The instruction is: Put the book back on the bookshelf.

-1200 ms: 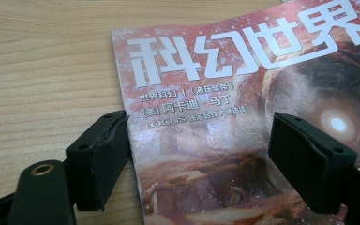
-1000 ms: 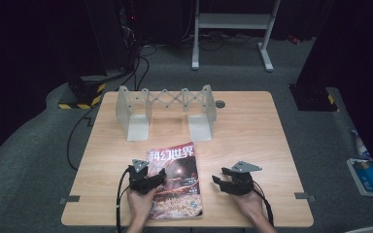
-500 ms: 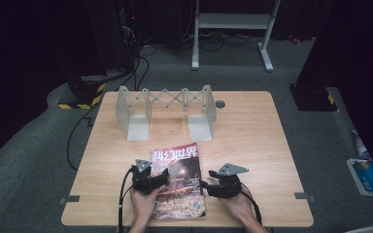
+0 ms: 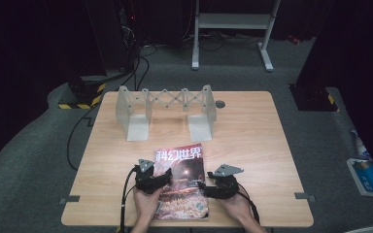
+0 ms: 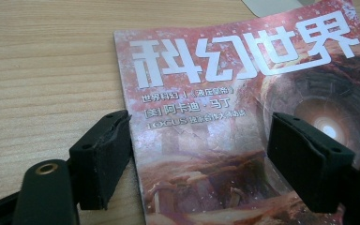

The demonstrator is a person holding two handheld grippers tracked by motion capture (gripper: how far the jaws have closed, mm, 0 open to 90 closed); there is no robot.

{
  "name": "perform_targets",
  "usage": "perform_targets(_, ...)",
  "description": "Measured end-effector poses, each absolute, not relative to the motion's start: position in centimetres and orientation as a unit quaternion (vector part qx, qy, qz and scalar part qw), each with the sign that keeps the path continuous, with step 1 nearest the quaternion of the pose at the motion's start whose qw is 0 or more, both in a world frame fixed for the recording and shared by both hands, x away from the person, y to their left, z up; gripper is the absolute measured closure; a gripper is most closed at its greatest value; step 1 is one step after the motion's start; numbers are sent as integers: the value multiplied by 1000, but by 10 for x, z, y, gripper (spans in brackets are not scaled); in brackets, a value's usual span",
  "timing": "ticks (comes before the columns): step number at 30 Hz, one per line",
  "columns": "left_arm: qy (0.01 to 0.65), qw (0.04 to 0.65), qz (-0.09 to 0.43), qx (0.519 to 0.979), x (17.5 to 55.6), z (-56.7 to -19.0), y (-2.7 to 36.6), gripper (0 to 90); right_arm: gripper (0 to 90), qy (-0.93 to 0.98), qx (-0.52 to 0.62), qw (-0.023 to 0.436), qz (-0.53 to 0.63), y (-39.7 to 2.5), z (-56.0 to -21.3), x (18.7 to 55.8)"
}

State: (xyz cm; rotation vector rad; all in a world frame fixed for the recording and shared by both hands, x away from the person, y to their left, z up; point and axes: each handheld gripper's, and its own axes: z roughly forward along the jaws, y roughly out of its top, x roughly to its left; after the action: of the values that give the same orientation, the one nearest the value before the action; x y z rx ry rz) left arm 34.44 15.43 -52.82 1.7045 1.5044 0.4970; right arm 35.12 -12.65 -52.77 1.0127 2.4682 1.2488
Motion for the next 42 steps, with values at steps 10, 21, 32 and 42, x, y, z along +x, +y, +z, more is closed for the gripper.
perform_targets(10,588,392,199,679,347,-528,145,227,388,836,340,101,419,-133,-528,354)
perform_targets(21,566,383,204,701,352,-528,121,234,401,829,359,111,414,-151,-528,359)
perform_targets(32,534,362,193,739,361,-524,96,263,447,827,389,113,390,-167,-522,370)
perform_targets(42,510,363,179,759,366,-522,83,295,430,818,406,124,387,-186,-522,383)
